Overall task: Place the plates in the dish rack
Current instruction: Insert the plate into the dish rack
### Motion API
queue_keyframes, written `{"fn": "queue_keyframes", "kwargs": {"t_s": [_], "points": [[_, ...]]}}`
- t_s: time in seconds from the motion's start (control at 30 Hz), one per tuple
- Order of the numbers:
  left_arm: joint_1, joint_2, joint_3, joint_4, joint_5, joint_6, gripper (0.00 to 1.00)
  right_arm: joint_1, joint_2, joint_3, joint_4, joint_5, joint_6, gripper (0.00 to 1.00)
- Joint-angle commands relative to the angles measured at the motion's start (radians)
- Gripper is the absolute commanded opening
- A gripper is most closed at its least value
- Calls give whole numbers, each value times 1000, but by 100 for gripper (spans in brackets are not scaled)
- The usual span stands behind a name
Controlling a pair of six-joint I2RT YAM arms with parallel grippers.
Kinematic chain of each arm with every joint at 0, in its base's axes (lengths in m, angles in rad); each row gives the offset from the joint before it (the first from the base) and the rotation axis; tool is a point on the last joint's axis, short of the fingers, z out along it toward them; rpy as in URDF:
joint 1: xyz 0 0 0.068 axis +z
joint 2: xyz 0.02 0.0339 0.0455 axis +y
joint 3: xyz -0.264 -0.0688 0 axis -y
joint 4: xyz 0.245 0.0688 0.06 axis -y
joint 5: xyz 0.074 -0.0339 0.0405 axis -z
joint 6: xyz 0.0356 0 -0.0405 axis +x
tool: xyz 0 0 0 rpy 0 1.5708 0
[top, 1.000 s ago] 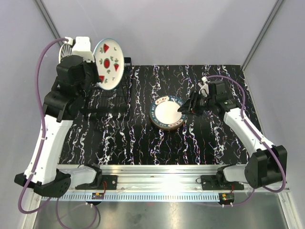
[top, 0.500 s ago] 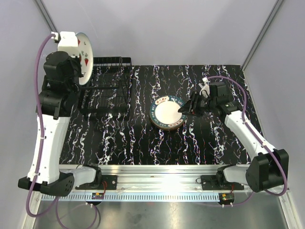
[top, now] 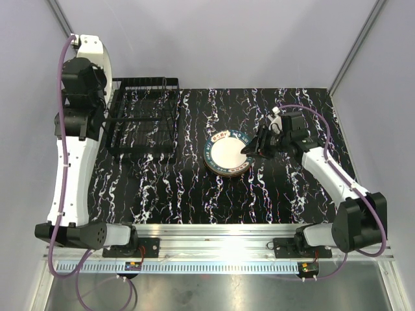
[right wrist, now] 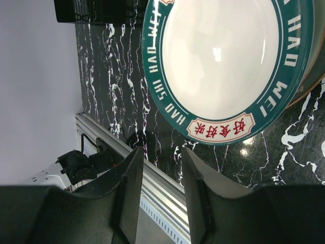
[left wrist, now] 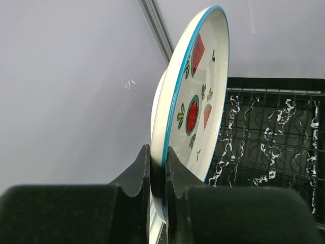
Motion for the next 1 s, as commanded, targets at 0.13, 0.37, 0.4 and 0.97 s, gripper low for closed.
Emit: {"fn": "queue_keyframes", "kwargs": {"t_s": [0.13, 0.37, 0.4, 0.97], "points": [[59, -9, 37, 245, 61, 37, 0, 4, 50, 34, 43, -31, -26, 43], [117, -12, -34, 287, 81, 16, 0, 4, 76, 33, 54, -40, -29, 43], [122, -10, -39, 287, 84, 16, 0, 2, 81, 31, 55, -42, -29, 43], [142, -39, -158, 348, 118, 39, 0, 4, 82, 22, 67, -49, -35, 43]]}}
